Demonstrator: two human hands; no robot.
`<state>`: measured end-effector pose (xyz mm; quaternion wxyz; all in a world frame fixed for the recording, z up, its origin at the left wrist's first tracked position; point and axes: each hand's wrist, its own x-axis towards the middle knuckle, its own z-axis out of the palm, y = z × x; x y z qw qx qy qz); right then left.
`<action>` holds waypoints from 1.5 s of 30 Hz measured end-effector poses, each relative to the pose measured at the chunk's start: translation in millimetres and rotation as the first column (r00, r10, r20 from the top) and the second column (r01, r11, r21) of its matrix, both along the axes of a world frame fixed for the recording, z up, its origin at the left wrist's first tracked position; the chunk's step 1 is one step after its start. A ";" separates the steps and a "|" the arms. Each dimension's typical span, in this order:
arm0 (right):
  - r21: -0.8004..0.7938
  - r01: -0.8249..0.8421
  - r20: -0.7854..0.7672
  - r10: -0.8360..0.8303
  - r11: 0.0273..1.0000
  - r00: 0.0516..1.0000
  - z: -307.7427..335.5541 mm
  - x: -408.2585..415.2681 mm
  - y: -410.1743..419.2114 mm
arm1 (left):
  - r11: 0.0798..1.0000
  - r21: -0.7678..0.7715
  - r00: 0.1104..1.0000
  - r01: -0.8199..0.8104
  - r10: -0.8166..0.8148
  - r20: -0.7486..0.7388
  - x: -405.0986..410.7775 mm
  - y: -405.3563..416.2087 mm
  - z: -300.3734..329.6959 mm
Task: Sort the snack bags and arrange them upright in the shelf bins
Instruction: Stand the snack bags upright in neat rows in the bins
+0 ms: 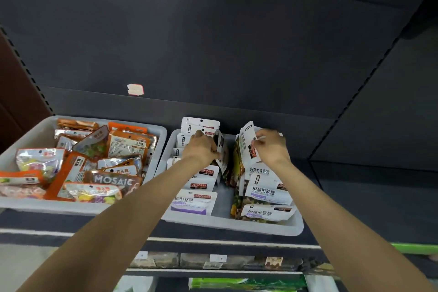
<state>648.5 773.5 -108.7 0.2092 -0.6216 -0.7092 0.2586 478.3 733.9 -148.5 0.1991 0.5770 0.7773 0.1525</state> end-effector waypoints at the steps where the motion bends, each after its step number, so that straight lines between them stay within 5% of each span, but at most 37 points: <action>1: -0.010 -0.021 -0.001 0.021 1.000 1.000 -0.6 0.3 5.7 | 1.000 -0.010 1.000 -0.011 0.011 -0.011 2.3 2.9 0.4; 15: -0.075 -0.157 -0.057 0.153 0.985 0.987 -16.1 3.8 41.5 | 0.988 0.115 0.988 -0.106 0.091 0.128 -14.4 -4.8 26.7; 21: 0.156 -0.208 -0.112 0.227 0.966 0.968 -1.6 -0.3 41.3 | 0.986 0.097 0.990 0.137 -0.139 0.014 -18.5 -7.7 47.2; 26: 0.080 -0.426 -0.062 0.431 0.901 0.900 16.7 3.9 37.3 | 0.961 0.034 0.962 0.274 -0.273 -0.026 -14.1 -9.9 51.0; 31: -0.011 -0.389 0.001 0.389 0.921 0.921 13.3 3.4 19.0 | 0.973 0.205 0.993 0.104 -0.112 0.030 -5.8 -11.5 35.9; 40: -0.055 -0.365 0.108 0.369 0.929 0.923 8.3 -10.1 -2.2 | 0.963 0.265 0.964 0.052 -0.118 0.237 12.5 2.5 39.0; 45: 0.014 -0.138 0.196 0.132 0.990 0.972 16.0 -1.0 13.8 | 0.971 0.237 0.952 -0.032 -0.043 0.304 -4.3 -3.7 23.7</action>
